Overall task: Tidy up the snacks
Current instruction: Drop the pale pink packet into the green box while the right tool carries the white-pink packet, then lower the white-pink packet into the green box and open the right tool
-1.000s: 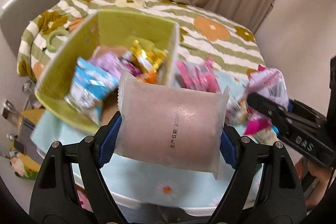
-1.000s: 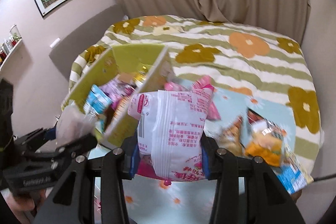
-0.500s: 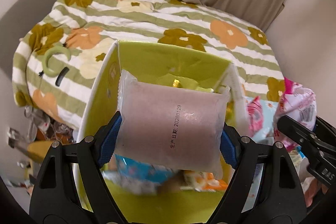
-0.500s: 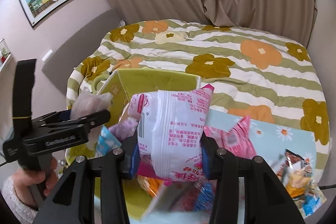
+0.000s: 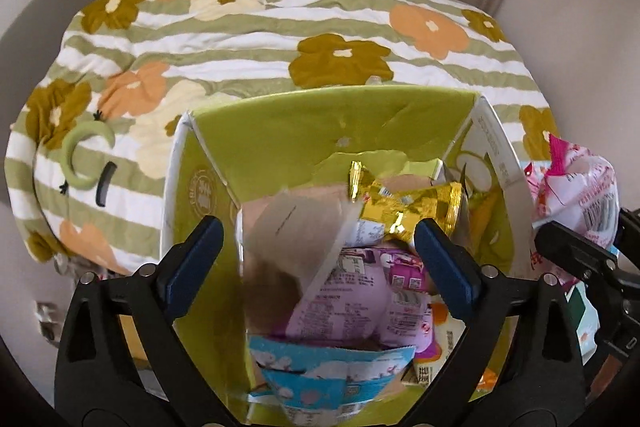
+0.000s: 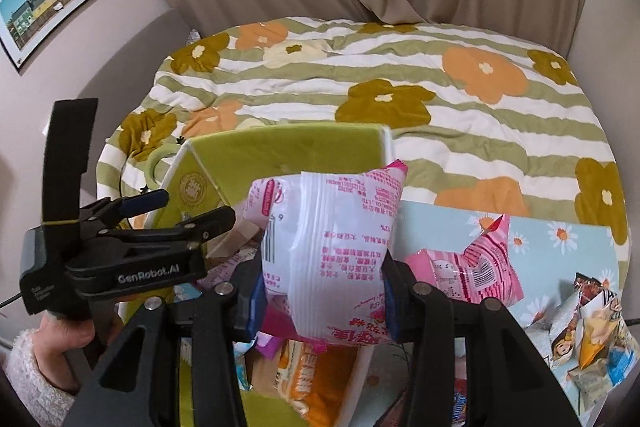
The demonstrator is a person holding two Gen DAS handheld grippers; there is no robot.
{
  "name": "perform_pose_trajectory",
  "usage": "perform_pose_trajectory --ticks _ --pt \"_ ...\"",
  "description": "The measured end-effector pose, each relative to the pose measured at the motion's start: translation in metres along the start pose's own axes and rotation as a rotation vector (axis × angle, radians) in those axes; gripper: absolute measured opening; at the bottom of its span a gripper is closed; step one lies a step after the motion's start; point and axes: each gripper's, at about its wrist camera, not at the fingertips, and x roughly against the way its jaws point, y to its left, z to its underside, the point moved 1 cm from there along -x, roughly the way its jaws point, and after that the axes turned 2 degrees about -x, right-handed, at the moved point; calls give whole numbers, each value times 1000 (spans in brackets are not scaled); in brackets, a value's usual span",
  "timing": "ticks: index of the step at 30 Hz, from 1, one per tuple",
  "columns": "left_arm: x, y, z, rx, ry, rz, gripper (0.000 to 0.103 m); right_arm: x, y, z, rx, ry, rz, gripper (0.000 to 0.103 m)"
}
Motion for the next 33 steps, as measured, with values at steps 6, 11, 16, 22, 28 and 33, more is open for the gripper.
perform_pose_trajectory --ticks 6,11,16,22,28,33 --pt "6 3 9 5 4 8 96 -9 5 -1 0 27 -6 42" --pt "15 10 19 22 2 -17 96 -18 10 -10 32 47 -21 42" --pt "22 19 32 48 16 -54 96 -30 17 -21 47 58 -49 43" --pt "25 28 41 78 27 -86 96 -53 29 -28 96 120 -86 46" --pt "27 31 48 97 30 -95 96 -52 31 -23 82 91 -111 89" --pt "29 32 54 107 37 -102 96 -43 32 -16 107 48 -81 92"
